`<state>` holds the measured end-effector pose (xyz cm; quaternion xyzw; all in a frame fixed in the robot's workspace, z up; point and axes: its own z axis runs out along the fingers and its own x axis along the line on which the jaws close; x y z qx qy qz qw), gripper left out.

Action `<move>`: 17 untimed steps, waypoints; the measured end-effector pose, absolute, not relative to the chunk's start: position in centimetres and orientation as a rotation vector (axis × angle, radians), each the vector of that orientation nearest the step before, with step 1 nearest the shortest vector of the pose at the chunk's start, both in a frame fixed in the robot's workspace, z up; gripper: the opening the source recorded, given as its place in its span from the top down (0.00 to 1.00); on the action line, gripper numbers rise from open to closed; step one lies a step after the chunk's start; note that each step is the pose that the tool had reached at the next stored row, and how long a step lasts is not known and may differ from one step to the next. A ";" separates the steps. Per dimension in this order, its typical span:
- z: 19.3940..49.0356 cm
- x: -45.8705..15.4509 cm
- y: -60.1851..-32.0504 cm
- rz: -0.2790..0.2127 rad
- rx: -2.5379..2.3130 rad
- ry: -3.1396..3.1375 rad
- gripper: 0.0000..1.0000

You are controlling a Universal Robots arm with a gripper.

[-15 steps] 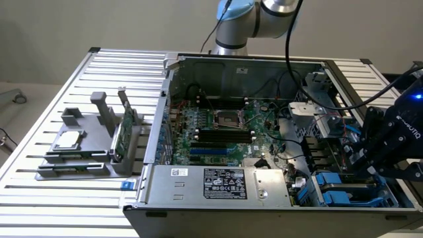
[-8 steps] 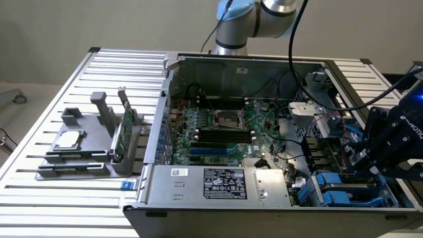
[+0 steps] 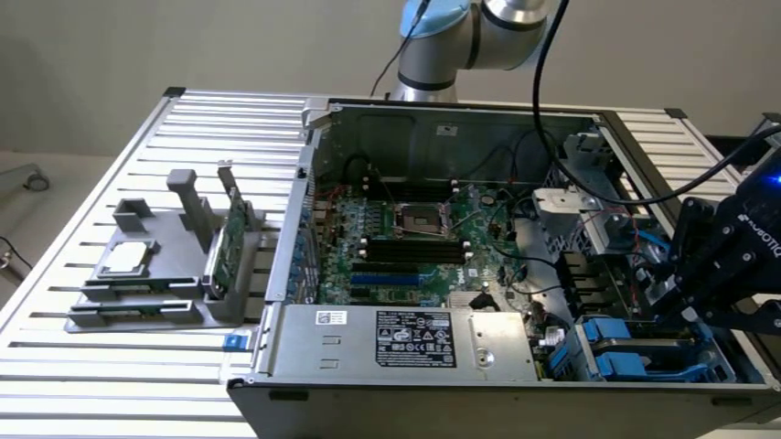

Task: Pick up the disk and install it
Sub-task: 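Insert the disk into the insertion slot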

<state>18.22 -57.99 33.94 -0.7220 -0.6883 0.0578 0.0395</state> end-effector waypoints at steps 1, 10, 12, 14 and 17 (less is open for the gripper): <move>33.9 18.2 -58.0 0.178 -2.213 -2.109 0.83; 33.9 18.1 -58.1 0.181 -2.213 -2.106 0.83; 33.8 18.1 -58.1 0.181 -2.213 -2.105 0.83; 33.8 18.1 -58.1 0.182 -2.214 -2.104 0.83; 33.8 18.1 -58.1 0.182 -2.214 -2.103 0.83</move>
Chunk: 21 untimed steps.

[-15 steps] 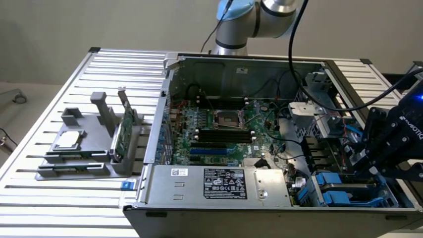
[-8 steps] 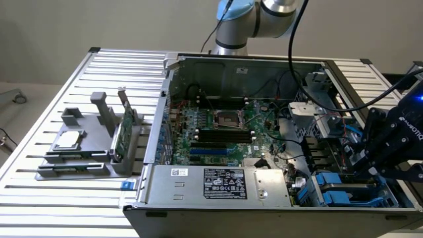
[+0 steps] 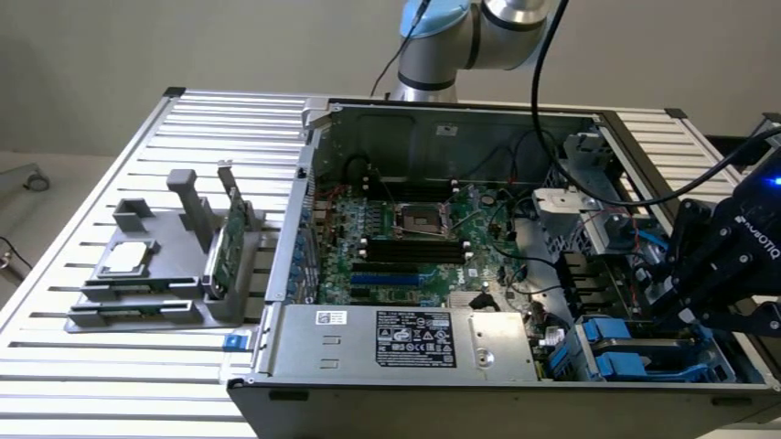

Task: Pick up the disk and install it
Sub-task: 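Insert the disk into the insertion slot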

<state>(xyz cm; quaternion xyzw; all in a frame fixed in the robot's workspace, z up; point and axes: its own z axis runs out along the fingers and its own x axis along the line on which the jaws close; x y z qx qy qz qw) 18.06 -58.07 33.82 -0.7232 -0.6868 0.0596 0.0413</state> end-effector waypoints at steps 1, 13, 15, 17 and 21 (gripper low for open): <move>33.8 18.1 -58.1 0.182 -2.214 -2.103 0.83; 33.7 18.0 -58.1 0.182 -2.214 -2.103 0.83; 33.7 18.0 -58.0 0.182 -2.214 -2.103 0.83; 33.7 18.0 -58.0 0.182 -2.214 -2.103 0.83; 33.7 18.0 -57.7 0.184 -2.214 -2.102 0.83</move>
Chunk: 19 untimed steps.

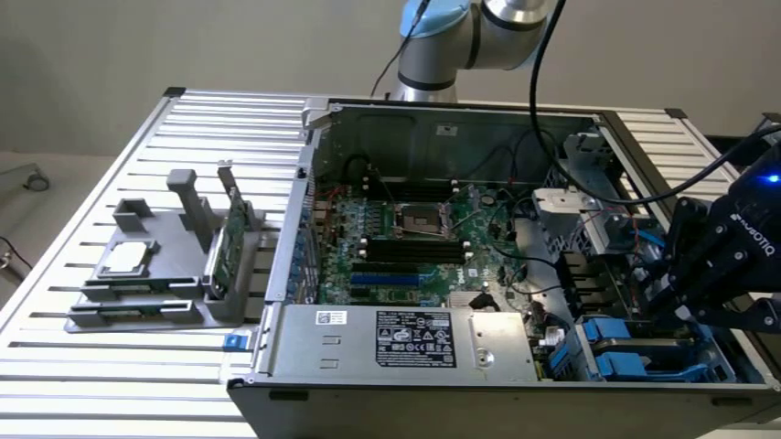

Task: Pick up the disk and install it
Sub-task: 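Insert the disk into the insertion slot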

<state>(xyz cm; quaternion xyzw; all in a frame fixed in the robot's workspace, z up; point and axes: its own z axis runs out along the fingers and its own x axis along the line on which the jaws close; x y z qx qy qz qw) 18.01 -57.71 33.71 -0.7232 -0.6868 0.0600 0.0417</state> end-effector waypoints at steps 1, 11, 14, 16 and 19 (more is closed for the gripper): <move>33.7 18.0 -57.7 0.183 -2.213 -2.102 0.83; 34.0 18.1 -57.6 0.198 -2.206 -2.095 0.83; 34.0 18.4 -57.6 0.199 -2.205 -2.095 0.83; 34.0 18.6 -57.6 0.199 -2.205 -2.095 0.83; 34.0 18.6 -57.8 0.200 -2.205 -2.094 0.83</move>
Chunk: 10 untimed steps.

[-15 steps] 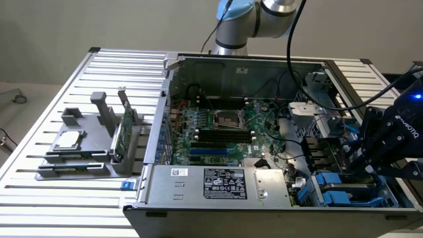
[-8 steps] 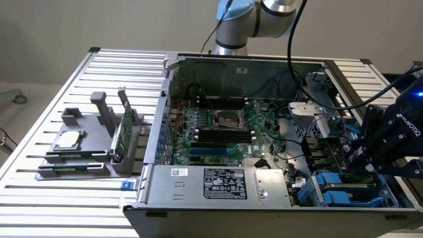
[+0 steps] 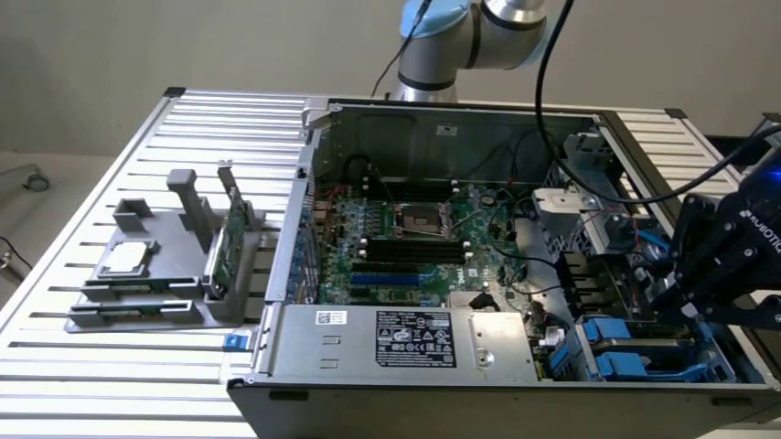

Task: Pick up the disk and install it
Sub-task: 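Insert the disk into the insertion slot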

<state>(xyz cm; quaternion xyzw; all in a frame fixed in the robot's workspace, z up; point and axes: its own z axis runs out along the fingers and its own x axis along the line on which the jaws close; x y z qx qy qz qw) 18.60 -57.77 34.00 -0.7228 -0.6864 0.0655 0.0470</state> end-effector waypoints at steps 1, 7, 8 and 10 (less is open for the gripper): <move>34.0 18.6 -57.9 0.200 -2.205 -2.094 0.83; 33.9 18.6 -58.2 0.200 -2.207 -2.091 0.83; 33.8 18.6 -58.2 0.200 -2.207 -2.091 0.83; 33.8 18.5 -58.2 0.200 -2.207 -2.091 0.83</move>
